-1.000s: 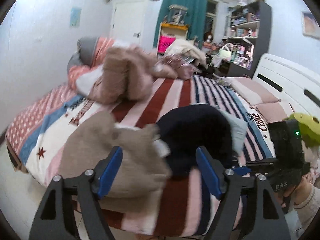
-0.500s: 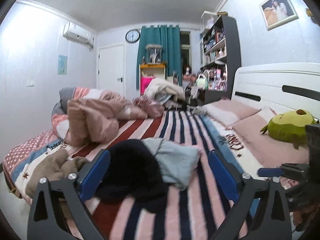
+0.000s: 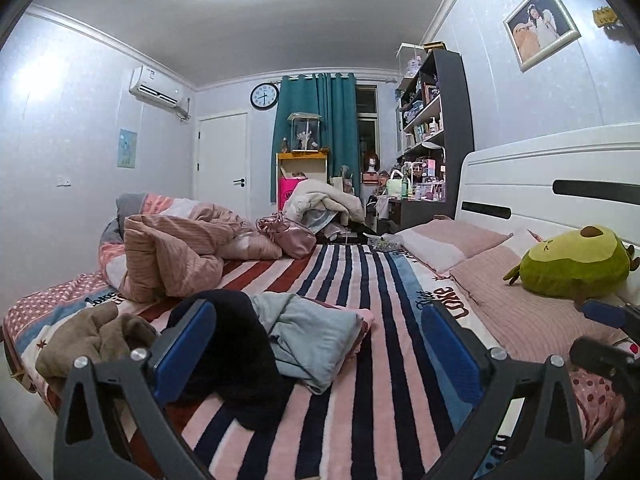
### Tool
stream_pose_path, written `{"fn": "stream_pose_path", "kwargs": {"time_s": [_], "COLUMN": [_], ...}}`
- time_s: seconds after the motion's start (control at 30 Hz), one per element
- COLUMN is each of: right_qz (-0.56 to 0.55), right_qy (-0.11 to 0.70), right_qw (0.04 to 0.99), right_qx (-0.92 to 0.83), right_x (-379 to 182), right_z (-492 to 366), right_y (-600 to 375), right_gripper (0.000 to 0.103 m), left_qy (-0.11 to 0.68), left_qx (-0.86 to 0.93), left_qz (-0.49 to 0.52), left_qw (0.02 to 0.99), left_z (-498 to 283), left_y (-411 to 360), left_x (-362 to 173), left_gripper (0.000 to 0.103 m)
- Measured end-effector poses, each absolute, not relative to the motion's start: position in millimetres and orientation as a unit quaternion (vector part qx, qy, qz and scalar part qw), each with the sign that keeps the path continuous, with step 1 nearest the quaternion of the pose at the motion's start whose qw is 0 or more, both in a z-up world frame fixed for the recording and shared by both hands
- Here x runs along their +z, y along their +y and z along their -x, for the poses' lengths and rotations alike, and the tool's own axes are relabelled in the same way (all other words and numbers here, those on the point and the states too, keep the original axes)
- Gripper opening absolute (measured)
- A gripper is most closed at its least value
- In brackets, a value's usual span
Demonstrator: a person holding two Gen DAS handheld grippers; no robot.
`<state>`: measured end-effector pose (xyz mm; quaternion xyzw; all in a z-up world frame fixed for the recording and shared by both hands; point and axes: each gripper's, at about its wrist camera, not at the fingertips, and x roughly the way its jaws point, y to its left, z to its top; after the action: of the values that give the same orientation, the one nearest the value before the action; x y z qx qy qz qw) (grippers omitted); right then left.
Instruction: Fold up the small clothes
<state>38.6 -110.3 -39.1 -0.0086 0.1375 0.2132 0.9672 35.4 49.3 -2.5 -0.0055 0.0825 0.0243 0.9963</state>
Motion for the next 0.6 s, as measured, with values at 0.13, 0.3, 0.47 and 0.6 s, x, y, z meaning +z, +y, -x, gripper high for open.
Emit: {"fn": "stream_pose_path", "kwargs": {"time_s": [0.13, 0.3, 0.47, 0.6], "right_qz": [0.002, 0.003, 0.010, 0.011], "right_qy": [0.129, 0.127, 0.126, 0.125], "right_qw": [0.970, 0.970, 0.970, 0.969], "right_qx": [0.207, 0.206, 0.209, 0.211], "right_x": [-38.1, -39.7, -39.0, -38.3], "right_z": [-35.8, -34.7, -33.3, -32.4], "right_y": [-116.2, -114.8, -112.5, -111.4], "right_gripper": [0.103, 0.103, 0.103, 0.103], "left_qy": [0.083, 0.083, 0.081, 0.082], "left_qx": [0.027, 0.036, 0.043, 0.047], "left_qz": [0.002, -0.004, -0.005, -0.003], "left_qw": [0.996, 0.996, 0.996, 0.996], "left_z": [-33.2, -32.0, -30.1, -29.9], "left_y": [44.3, 44.1, 47.6, 49.6], "left_x": [-2.9, -2.9, -3.6, -4.5], "left_gripper": [0.102, 0.102, 0.102, 0.102]}}
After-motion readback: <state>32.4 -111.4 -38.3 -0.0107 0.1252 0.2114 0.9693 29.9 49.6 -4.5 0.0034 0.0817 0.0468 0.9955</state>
